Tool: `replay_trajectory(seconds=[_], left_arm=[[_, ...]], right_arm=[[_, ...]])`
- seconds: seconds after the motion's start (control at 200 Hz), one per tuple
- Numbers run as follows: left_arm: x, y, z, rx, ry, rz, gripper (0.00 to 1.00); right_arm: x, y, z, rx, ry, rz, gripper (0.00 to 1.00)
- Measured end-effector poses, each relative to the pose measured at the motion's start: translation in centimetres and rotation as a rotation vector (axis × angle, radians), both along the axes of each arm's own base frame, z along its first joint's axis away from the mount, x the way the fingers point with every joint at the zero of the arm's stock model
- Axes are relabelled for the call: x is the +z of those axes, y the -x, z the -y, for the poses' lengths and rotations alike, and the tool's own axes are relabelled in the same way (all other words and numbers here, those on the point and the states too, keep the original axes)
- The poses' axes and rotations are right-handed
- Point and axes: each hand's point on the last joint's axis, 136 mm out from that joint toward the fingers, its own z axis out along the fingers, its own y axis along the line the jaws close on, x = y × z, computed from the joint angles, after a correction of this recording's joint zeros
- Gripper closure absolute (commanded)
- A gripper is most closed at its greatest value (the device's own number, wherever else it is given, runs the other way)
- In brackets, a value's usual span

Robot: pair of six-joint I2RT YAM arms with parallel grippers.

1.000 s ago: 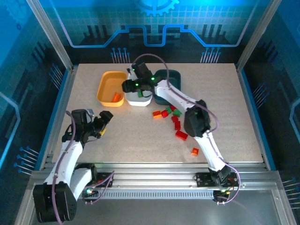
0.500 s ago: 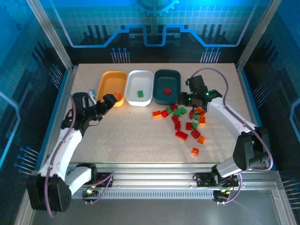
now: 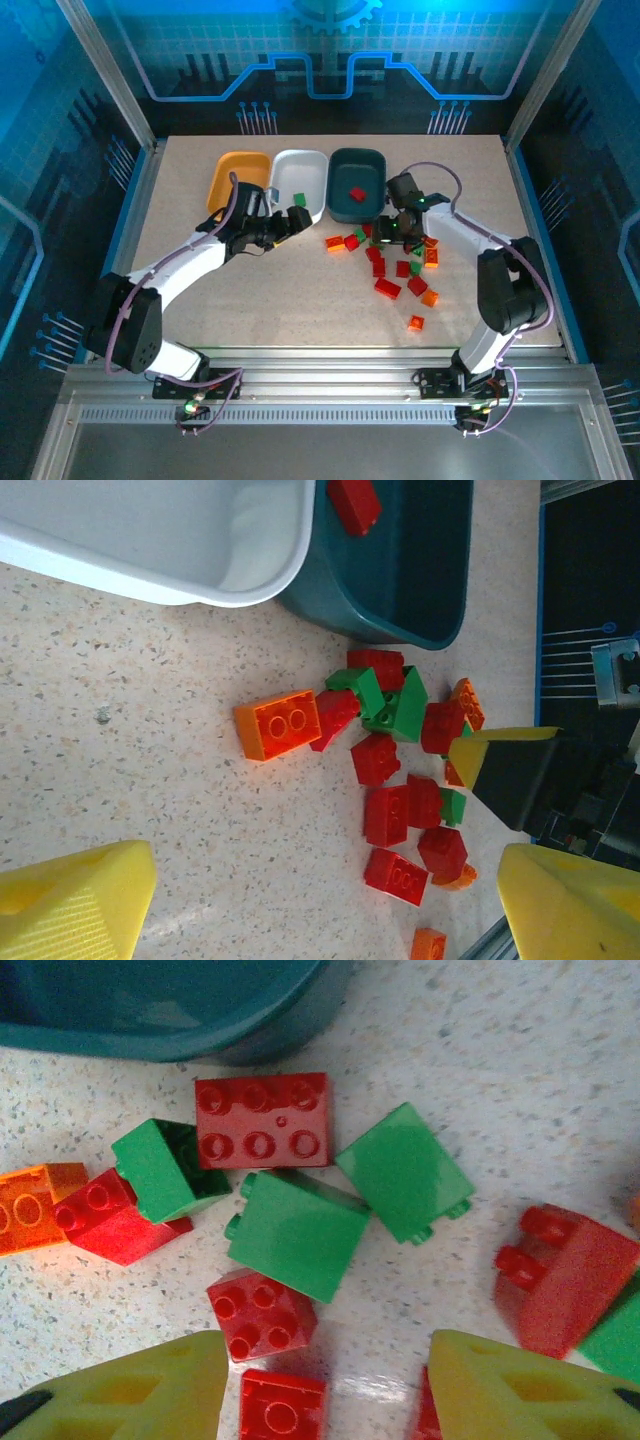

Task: Sort the legos into containers by color

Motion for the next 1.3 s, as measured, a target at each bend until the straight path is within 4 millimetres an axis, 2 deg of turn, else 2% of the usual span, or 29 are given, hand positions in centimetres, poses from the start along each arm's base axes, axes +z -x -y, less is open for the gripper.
replay_trajectory(seconds=[0.32,0.49,1.031,1.301], left_arm=[[0.0,0.1,-0.1,0.0,0.0,0.001,0.1],[0.2,0.5,-0.2,0.0,0.001,0.006,0.1],[0.2,1.2,-0.6,0.006,-0.003,0.012,0.1],[0.2,1.2,-0.6,0.007,-0.003,0.013,0.1]], right_arm=[[-3.0,-0.7,-1.6,-0.106,-0.068,-0.061,0.38],[-3.9,-0.9,-1.5,-0.146,-0.058,-0.072,0.39],[-4.0,-2.2,-1.2,-0.188,-0.038,-0.041,0.56],[-3.8,-1.2,-0.7,-0.189,-0.033,-0.035,0.59]])
